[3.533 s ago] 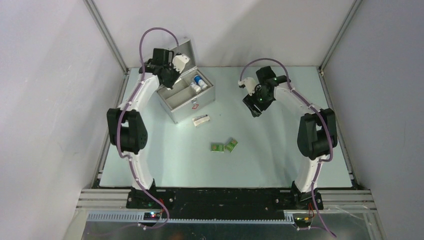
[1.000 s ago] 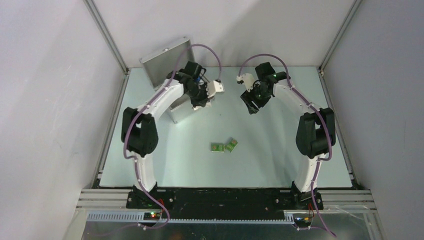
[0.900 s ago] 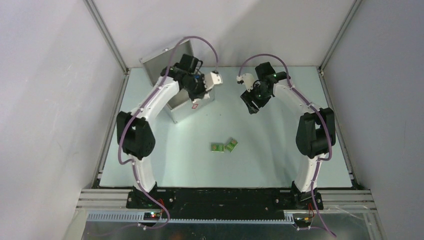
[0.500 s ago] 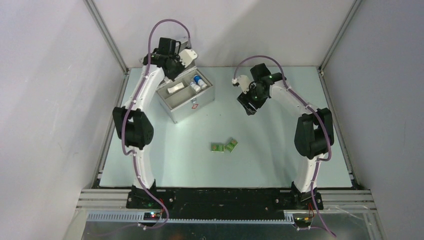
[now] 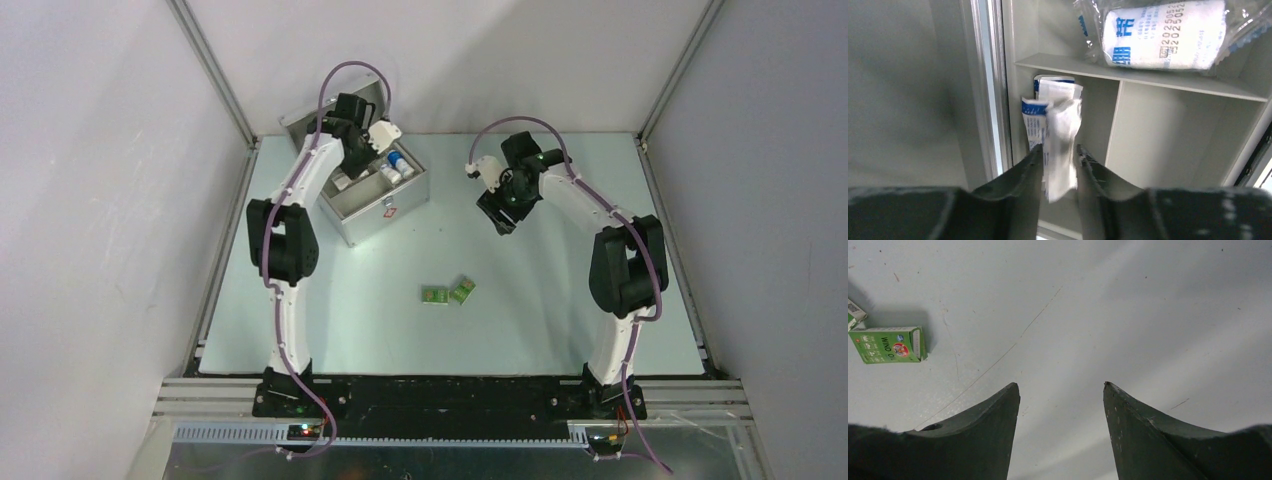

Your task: Organize the medicine kit

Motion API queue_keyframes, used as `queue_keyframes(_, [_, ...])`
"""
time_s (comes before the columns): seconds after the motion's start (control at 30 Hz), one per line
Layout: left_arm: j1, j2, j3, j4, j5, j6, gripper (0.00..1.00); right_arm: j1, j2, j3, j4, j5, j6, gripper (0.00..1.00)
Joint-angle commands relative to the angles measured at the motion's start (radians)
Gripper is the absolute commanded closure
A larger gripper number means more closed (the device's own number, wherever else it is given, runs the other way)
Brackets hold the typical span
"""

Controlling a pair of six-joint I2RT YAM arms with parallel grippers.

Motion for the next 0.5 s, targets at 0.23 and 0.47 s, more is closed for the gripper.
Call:
queue_keyframes(0.23, [-0.049, -0.125, 0.1, 0.011, 0.043, -0.082, 0.47, 0.009, -0.038, -0.011, 0.004, 0.013, -0.018, 0.33])
queue_keyframes(0.47, [-0.131, -0.294, -0.102, 0.012, 0.453, -0.025, 0.39, -0.011, -0.04, 0.014, 0.007, 0.039, -0.04, 0.34])
